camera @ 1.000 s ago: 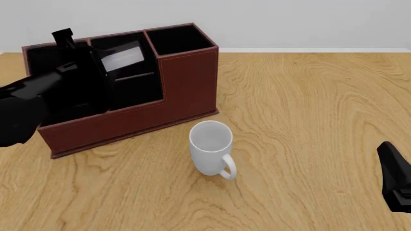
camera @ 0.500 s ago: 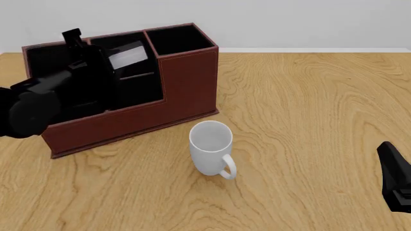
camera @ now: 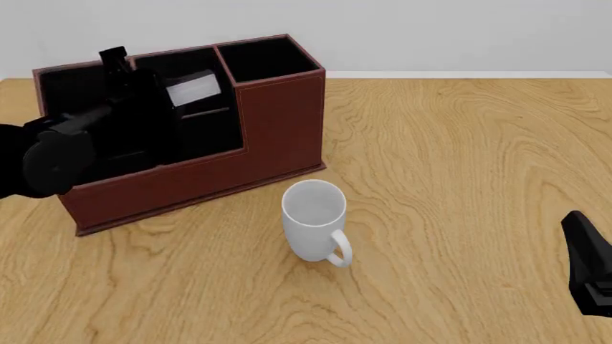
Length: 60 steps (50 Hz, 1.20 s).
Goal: Pick up the book and place it in the front compartment of the caddy.
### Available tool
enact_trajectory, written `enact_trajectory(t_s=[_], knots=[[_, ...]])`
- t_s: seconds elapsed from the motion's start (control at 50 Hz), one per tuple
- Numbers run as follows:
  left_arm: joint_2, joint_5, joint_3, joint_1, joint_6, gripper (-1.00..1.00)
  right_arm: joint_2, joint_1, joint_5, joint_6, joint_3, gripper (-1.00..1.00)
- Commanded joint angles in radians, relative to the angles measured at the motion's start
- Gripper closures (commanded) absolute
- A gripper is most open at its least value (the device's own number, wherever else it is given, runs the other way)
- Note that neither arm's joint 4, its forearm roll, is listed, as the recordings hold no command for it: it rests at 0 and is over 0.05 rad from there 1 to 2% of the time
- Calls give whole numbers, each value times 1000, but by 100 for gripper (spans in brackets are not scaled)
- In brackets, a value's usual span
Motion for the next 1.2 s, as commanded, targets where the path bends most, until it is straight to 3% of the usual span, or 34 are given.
enact_trajectory(t_s=[0.02, 0.22, 0.38, 0.58, 0.86, 1.2], knots=[[-4, 57, -40, -2, 13, 100, 0, 0, 0, 0, 0, -100], [-2, 169, -126, -7, -39, 100, 1, 0, 0, 0, 0, -100], [34, 202, -166, 15, -25, 100, 0, 0, 0, 0, 0, -100], [88, 171, -169, 30, 34, 100, 0, 0, 0, 0, 0, -100], [123, 200, -211, 40, 12, 100, 0, 0, 0, 0, 0, -100], [180, 148, -229, 78, 24, 100, 0, 0, 0, 0, 0, -100]])
